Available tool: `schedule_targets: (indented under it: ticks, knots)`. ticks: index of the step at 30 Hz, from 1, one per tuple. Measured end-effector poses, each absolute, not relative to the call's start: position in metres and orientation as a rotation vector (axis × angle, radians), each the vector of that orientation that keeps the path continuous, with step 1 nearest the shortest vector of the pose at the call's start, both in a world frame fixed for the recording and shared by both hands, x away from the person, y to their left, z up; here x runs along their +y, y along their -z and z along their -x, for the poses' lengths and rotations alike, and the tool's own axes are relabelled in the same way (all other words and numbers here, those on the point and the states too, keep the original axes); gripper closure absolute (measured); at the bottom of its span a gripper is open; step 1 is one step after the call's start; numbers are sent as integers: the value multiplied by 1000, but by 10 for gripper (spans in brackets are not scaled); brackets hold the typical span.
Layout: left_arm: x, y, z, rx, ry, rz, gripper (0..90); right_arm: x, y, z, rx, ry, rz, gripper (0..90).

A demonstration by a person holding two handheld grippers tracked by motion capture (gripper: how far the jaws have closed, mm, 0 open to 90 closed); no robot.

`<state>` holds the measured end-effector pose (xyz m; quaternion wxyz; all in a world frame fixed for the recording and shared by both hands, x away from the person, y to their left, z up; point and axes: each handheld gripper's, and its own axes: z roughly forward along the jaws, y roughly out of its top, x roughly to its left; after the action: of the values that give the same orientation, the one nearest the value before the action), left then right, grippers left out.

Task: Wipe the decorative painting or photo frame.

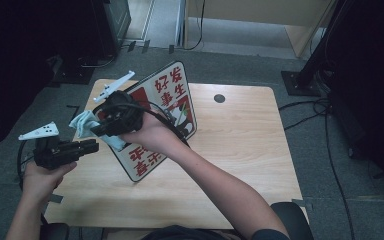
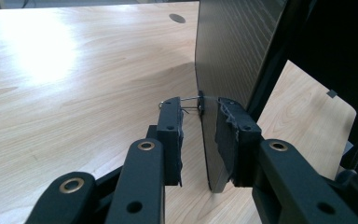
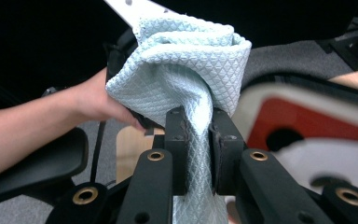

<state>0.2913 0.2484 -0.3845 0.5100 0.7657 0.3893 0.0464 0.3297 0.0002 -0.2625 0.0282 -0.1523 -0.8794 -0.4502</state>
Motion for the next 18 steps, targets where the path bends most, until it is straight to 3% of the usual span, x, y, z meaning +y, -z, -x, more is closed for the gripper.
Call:
schedule_targets:
  ticks: [18]
  knots:
    - [253,386,-285,951,-132,-1837,706,11,284,-335,-2699,1339,535,799]
